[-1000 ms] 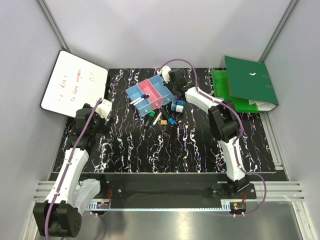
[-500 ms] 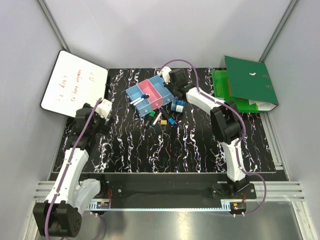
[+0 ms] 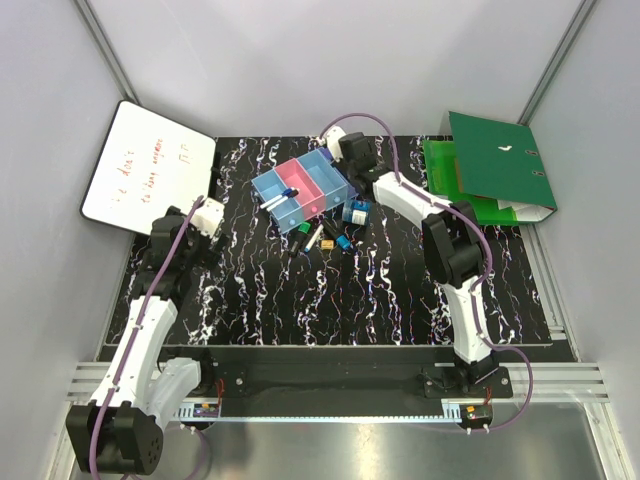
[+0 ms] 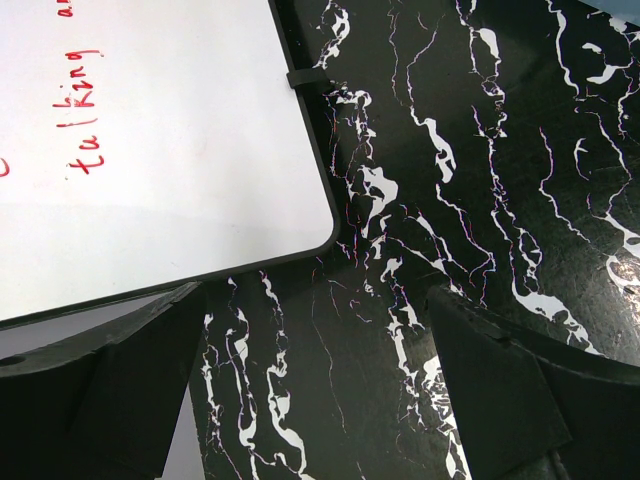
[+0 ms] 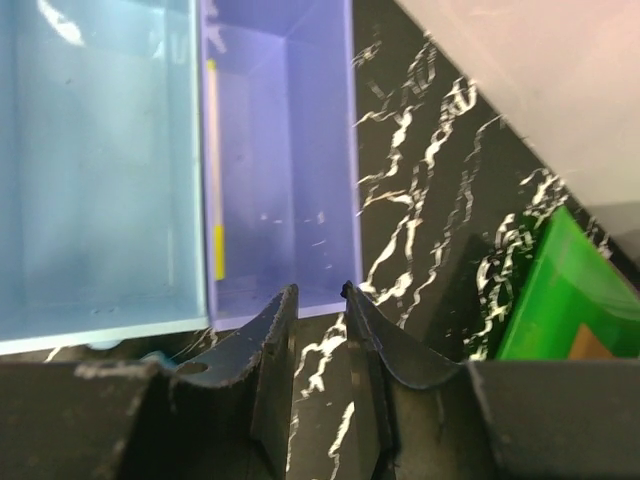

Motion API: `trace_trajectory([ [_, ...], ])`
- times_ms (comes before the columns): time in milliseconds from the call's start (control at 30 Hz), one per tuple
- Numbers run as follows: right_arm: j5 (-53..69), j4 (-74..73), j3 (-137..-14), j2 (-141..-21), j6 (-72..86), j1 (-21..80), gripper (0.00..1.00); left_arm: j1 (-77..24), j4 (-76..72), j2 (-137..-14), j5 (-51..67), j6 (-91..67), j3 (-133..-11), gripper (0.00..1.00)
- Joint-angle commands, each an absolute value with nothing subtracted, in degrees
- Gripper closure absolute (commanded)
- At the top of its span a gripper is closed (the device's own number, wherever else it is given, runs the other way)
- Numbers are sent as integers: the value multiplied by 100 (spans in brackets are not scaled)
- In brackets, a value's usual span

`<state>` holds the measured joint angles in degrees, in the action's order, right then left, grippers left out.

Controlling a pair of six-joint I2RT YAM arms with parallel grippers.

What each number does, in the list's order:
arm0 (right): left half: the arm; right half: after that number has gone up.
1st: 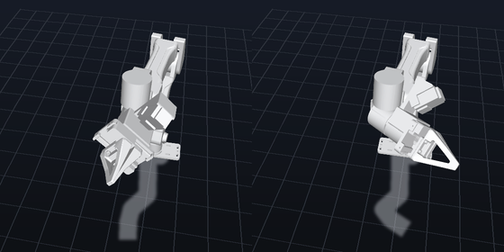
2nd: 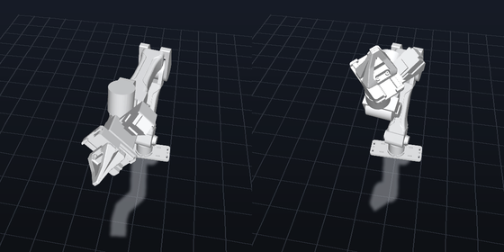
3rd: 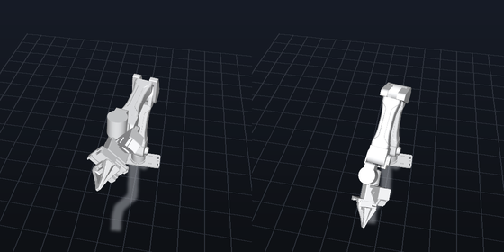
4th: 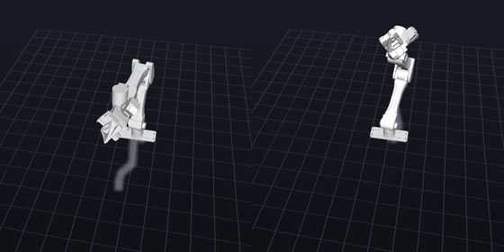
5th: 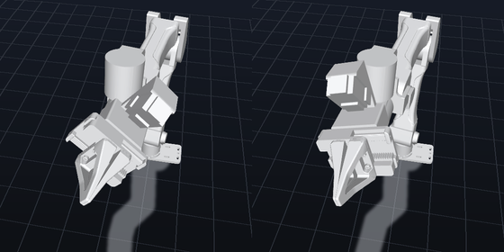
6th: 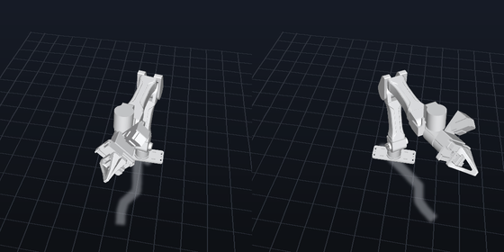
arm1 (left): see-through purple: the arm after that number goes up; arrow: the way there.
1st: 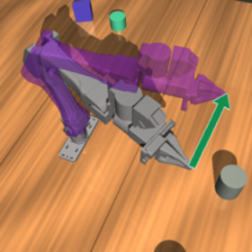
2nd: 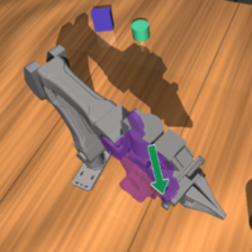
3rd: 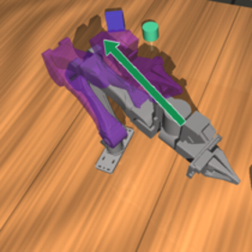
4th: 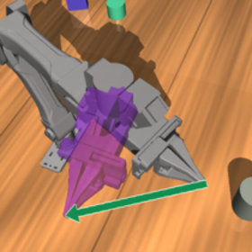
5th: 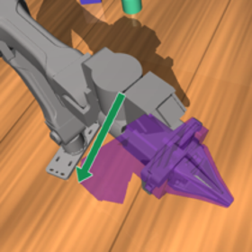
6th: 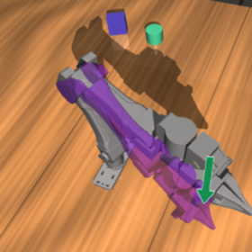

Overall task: Sort the stationery into containers
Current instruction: Move the storage box to the center of the board, then place the pen in the storage box.

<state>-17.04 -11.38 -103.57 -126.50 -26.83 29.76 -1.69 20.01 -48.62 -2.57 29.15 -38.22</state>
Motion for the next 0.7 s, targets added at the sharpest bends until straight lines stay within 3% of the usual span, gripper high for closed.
trace_trajectory([
  [0, -1934, -765, -10845, -12700, -2874, 2848, 66, -185, 1784, -4834, -229, 2936, -3964, 1],
  [433, -1486, -852, -11338, -12999, -2567, 2821, 66, -185, 1810, -4887, -264, 2979, -3938, 1],
  [667, -801, -1458, -11452, -12762, -2049, 2821, 58, -193, 1784, -4922, -176, 2927, -3964, 1],
])
